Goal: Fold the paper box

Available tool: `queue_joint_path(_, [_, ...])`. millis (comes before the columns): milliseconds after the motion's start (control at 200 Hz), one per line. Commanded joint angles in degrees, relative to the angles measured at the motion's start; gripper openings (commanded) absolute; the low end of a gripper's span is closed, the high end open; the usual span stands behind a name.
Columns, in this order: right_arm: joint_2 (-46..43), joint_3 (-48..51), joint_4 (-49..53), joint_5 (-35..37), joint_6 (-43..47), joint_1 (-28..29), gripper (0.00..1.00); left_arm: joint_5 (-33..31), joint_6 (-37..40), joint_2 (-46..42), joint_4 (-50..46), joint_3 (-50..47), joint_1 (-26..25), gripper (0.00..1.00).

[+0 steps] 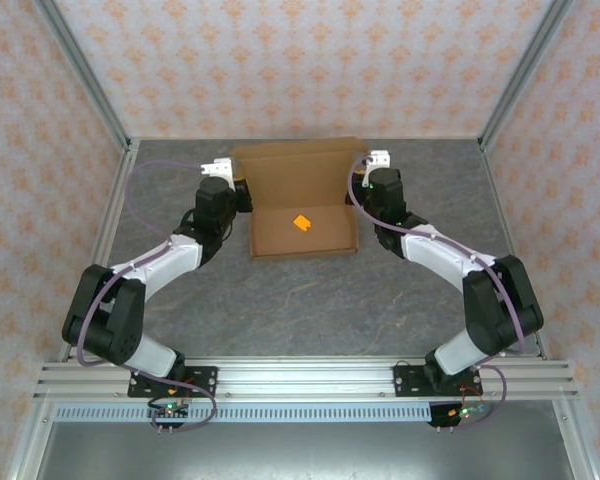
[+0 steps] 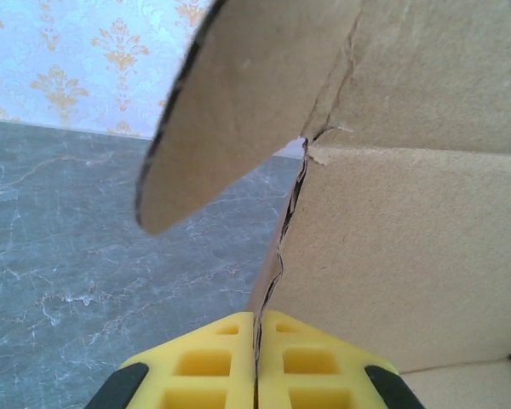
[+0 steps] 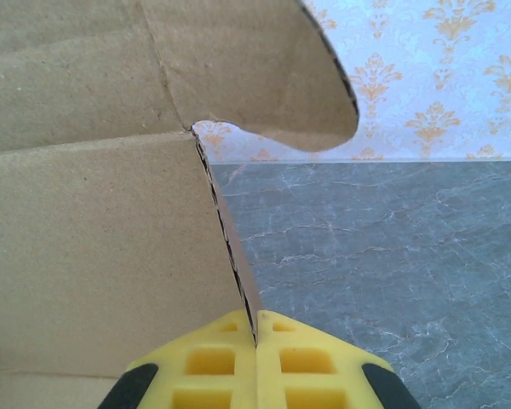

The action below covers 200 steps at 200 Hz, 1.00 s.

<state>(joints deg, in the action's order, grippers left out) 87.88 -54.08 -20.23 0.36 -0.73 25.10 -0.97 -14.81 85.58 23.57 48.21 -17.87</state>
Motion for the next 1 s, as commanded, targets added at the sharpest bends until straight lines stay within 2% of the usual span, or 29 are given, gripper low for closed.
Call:
queue_joint_path(0, [-1.2,2.2,-6.1,4.9,-2.1,0.4,0.00,-6.2,-1.9,1.4,5.5,-1.4,-1.1,0.07])
queue_joint_path(270, [-1.3,6.1,-12.3,6.6,-2.0,2.2,0.00,-13.6,-0.6,3.1,10.0,-4.4,-6.3,0.08])
queue_joint_path(996, [-3.2,16.3,-21.1,6.1,-2.9,2.4,0.00,-24.7,-1.4,5.2,17.5,-12.9,-14.3,0.11])
